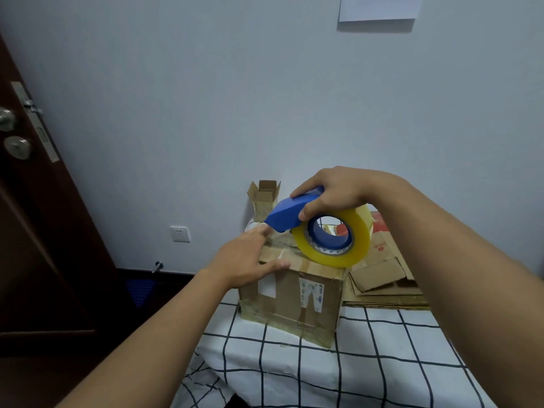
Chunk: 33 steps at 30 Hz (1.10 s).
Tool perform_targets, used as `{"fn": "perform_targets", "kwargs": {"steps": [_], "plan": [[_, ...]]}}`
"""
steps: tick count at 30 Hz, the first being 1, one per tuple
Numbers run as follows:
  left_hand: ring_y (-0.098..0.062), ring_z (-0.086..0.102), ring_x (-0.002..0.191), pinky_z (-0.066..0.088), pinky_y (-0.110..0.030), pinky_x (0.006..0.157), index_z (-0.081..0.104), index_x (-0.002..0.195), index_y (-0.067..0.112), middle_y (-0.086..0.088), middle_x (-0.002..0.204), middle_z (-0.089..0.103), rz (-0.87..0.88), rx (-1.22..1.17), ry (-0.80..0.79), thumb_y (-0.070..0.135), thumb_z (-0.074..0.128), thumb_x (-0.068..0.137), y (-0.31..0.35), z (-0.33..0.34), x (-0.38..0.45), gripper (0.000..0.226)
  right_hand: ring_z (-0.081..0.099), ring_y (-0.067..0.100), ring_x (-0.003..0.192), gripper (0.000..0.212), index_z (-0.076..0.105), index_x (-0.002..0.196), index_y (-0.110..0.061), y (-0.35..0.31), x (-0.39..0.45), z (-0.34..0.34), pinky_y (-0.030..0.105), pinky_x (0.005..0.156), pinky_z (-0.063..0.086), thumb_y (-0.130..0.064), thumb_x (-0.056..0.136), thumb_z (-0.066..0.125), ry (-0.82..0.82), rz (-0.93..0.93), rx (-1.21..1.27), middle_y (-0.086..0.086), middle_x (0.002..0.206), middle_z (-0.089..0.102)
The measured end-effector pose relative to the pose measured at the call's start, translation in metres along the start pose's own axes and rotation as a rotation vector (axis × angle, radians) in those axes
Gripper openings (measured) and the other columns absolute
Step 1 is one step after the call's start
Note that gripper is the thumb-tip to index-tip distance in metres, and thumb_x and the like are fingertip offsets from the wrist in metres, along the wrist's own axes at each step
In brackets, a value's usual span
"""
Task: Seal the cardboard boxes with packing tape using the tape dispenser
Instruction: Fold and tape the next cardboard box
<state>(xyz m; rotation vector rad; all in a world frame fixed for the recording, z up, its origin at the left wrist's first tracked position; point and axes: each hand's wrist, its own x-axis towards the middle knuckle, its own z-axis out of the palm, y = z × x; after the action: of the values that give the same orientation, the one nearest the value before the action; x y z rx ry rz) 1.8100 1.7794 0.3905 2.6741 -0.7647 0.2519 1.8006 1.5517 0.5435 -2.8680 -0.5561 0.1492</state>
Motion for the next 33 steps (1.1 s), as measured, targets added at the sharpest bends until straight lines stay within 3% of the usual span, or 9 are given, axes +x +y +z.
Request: {"fn": "perform_targets", "kwargs": {"steps": [4,7,11,15,20,22,27,33], "plan": [[-0.008,0.054,0.106,0.047,-0.029,0.078,0.029,0.139,0.038,0.015,0.123,0.050,-0.023,-0.015,-0.014,0.092,0.033,0.073,-0.004,0.000,0.001,0.085,0.056,0.016,0.105,0.046,0.060,0.129,-0.045,0.008,-0.015,-0.014,0.034,0.095,0.044,-0.052,0.084,0.071,-0.040,0.032,-0.019,-0.012,0.120,0.057],[-0.014,0.049,0.120,0.046,-0.035,0.087,0.026,0.145,0.035,0.010,0.143,0.045,-0.060,0.032,-0.054,0.094,0.026,0.072,-0.009,0.000,0.003,0.094,0.058,0.009,0.099,0.043,0.060,0.126,-0.046,0.022,-0.033,-0.024,0.033,0.094,0.045,-0.051,0.085,0.071,-0.059,0.076,-0.022,-0.013,0.119,0.060],[-0.018,0.041,0.132,0.042,-0.041,0.100,0.022,0.149,0.035,0.007,0.153,0.036,-0.038,0.072,-0.058,0.094,0.023,0.073,-0.004,0.002,0.006,0.097,0.058,0.006,0.094,0.046,0.059,0.129,-0.045,0.034,-0.049,-0.015,0.031,0.090,0.045,-0.053,0.084,0.071,-0.043,0.095,0.000,-0.014,0.117,0.060],[-0.010,0.013,0.150,0.015,-0.037,0.119,0.010,0.157,0.029,0.007,0.164,0.014,0.004,0.129,-0.108,0.091,0.016,0.076,-0.003,0.002,0.004,0.102,0.059,0.010,0.098,0.052,0.058,0.133,-0.044,0.046,-0.058,-0.002,0.029,0.089,0.043,-0.053,0.083,0.072,-0.011,0.105,0.039,-0.013,0.119,0.060],[-0.012,0.006,0.151,0.004,-0.030,0.117,0.007,0.158,0.029,0.002,0.165,0.008,0.003,0.169,-0.122,0.086,0.015,0.080,0.000,-0.001,0.003,0.096,0.058,0.004,0.094,0.053,0.058,0.131,-0.048,0.055,-0.064,0.005,0.027,0.084,0.043,-0.054,0.081,0.073,0.041,0.081,0.099,-0.015,0.118,0.061],[-0.014,0.006,0.151,0.004,-0.034,0.119,0.008,0.158,0.030,0.003,0.165,0.006,0.005,0.206,-0.116,0.083,0.014,0.083,0.001,-0.001,0.003,0.092,0.058,0.003,0.093,0.053,0.058,0.132,-0.047,0.056,-0.065,0.007,0.026,0.083,0.043,-0.054,0.082,0.073,0.053,0.076,0.111,-0.015,0.117,0.061],[-0.017,0.020,0.148,0.025,-0.038,0.115,0.015,0.157,0.025,0.008,0.163,0.015,0.034,0.213,-0.100,0.073,0.012,0.092,0.011,0.004,0.000,0.081,0.060,0.004,0.090,0.050,0.061,0.129,-0.045,0.056,-0.062,0.010,0.024,0.077,0.045,-0.052,0.082,0.073,0.084,0.075,0.139,-0.016,0.112,0.062],[-0.014,0.003,0.151,0.001,-0.031,0.117,0.013,0.157,0.022,0.002,0.165,0.007,0.016,0.223,-0.075,0.093,0.009,0.075,0.024,0.015,-0.001,0.109,0.060,0.004,0.092,0.050,0.061,0.128,-0.046,0.056,-0.060,0.012,0.023,0.076,0.044,-0.052,0.080,0.074,0.105,0.091,0.147,-0.014,0.116,0.063]]}}
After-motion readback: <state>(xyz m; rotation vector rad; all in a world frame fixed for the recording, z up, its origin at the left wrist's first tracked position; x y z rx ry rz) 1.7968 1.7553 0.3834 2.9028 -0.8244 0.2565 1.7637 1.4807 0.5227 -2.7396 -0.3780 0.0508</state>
